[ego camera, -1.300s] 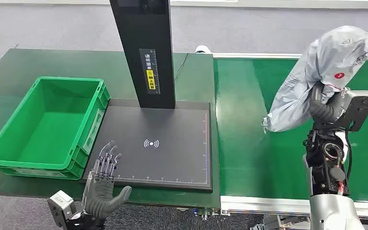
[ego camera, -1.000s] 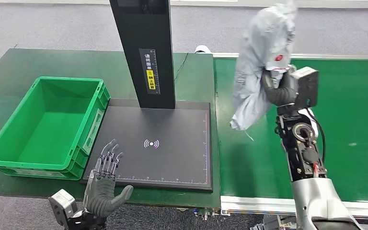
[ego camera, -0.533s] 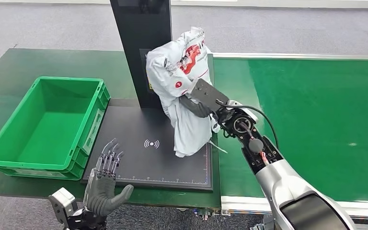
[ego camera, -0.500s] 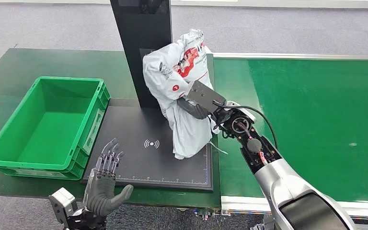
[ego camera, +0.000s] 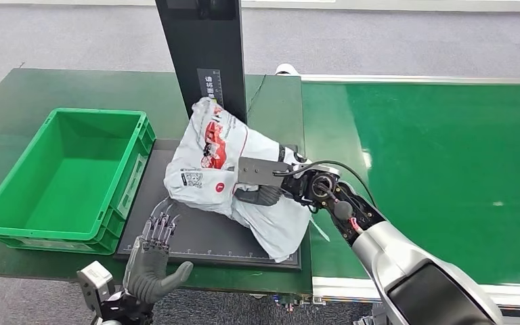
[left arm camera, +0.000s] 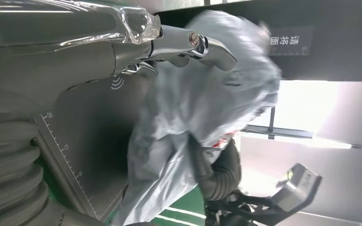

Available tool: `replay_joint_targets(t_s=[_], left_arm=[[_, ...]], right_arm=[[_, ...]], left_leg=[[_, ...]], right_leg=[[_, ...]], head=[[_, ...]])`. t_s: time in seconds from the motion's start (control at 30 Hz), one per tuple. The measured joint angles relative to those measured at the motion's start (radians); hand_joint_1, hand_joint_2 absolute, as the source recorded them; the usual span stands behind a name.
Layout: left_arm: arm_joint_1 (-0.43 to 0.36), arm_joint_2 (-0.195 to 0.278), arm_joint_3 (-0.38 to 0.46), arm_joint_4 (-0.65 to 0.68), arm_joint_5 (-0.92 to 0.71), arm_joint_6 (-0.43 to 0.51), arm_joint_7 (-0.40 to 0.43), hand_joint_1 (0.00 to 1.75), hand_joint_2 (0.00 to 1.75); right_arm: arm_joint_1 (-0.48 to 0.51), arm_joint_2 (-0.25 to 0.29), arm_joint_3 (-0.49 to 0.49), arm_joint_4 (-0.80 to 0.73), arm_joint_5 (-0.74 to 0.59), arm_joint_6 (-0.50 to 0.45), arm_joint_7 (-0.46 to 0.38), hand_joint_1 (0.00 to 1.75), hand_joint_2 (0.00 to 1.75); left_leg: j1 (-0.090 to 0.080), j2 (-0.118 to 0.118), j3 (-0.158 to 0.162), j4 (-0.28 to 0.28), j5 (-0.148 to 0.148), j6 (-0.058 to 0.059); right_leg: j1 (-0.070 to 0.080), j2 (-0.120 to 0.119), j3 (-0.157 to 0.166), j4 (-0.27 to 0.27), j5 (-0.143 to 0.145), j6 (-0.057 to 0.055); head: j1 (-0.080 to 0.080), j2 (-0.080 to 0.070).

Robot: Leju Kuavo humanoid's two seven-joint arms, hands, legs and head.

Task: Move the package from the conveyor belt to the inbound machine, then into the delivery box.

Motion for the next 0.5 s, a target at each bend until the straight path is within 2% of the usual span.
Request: replay_joint_targets(t_s=[0.1, 0.13, 0.23, 0.27, 0.5], left_arm=[[-0.005, 0.002, -0.003, 0.006, 0.003, -0.001, 0.003, 0.0, 1.75], [-0.005, 0.003, -0.004, 0.008, 0.005, -0.001, 0.004, 0.0, 1.75], [-0.007, 0.004, -0.008, 0.009, 0.008, -0.001, 0.008, 0.0, 1.75], [-0.008, 0.004, -0.009, 0.01, 0.009, -0.001, 0.01, 0.0, 1.75], [-0.013, 0.009, -0.005, 0.014, 0.013, 0.025, 0.009, 0.0, 1.75]], right_arm=[[0.0, -0.001, 0.023, 0.011, -0.005, 0.004, 0.001, 1.71, 1.75], [0.0, -0.001, 0.028, 0.014, -0.007, 0.004, 0.003, 1.39, 1.75], [0.0, -0.004, 0.044, 0.022, -0.017, 0.004, 0.01, 0.11, 1.75], [0.0, -0.006, 0.05, 0.025, -0.02, 0.004, 0.011, 0.0, 1.75], [0.0, -0.022, 0.067, 0.033, -0.064, -0.032, 0.01, 0.0, 1.75]], left_leg=[[0.0, 0.0, 0.0, 0.0, 0.0, 0.0], [0.0, 0.0, 0.0, 0.0, 0.0, 0.0], [0.0, 0.0, 0.0, 0.0, 0.0, 0.0], [0.0, 0.0, 0.0, 0.0, 0.0, 0.0], [0.0, 0.0, 0.0, 0.0, 0.0, 0.0]], right_leg=[[0.0, 0.0, 0.0, 0.0, 0.0, 0.0], [0.0, 0.0, 0.0, 0.0, 0.0, 0.0], [0.0, 0.0, 0.0, 0.0, 0.0, 0.0], [0.0, 0.0, 0.0, 0.0, 0.0, 0.0], [0.0, 0.0, 0.0, 0.0, 0.0, 0.0]], head=[[0.0, 0.0], [0.0, 0.0], [0.0, 0.0], [0.0, 0.0], [0.0, 0.0]])
